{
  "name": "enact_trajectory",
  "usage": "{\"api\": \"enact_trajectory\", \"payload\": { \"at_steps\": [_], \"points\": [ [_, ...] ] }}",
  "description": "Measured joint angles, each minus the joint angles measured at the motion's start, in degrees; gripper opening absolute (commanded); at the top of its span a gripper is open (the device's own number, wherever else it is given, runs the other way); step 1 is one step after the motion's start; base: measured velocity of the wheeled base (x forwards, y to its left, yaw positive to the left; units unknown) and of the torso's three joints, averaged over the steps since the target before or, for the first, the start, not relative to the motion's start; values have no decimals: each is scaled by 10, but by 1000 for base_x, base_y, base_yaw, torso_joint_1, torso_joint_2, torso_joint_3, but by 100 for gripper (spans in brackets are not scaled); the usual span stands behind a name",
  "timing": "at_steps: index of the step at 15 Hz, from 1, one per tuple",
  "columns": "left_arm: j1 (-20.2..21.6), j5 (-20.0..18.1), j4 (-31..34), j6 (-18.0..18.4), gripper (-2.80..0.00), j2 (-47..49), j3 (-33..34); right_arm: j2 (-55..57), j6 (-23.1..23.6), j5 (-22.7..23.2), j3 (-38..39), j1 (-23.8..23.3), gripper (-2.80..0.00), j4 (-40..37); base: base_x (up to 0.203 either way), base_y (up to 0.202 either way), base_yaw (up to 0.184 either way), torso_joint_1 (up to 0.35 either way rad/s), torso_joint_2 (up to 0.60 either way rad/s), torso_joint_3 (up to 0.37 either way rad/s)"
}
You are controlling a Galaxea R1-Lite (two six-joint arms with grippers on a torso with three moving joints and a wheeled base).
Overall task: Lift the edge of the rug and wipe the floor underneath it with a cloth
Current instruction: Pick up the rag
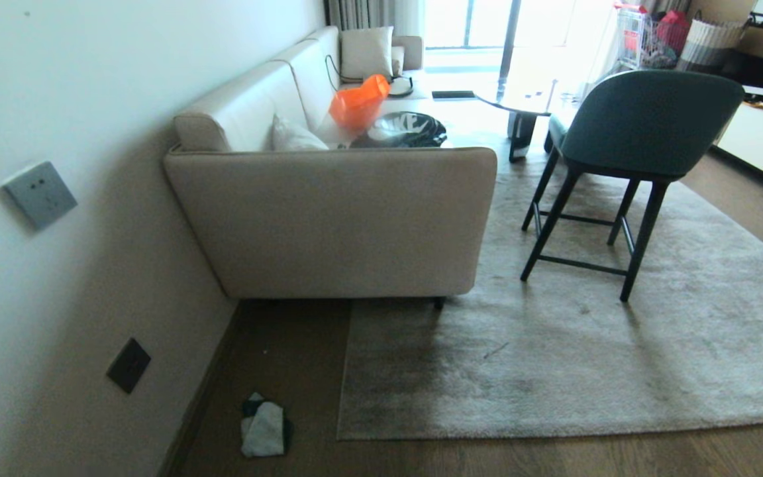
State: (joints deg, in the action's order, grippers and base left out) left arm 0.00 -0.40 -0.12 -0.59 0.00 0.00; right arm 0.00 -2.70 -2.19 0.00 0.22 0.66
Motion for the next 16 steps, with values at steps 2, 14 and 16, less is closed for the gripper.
{"api": "enact_trajectory", "payload": {
  "at_steps": [2,14,16],
  "points": [
    [0,-1,0,1,-280,0,0,0,0,0,0,0,-280,0,0,0,0,0,0,0],
    [0,0,0,1,-280,0,0,0,0,0,0,0,-280,0,0,0,0,0,0,0],
    [0,0,0,1,-280,0,0,0,0,0,0,0,-280,0,0,0,0,0,0,0]
  ]
}}
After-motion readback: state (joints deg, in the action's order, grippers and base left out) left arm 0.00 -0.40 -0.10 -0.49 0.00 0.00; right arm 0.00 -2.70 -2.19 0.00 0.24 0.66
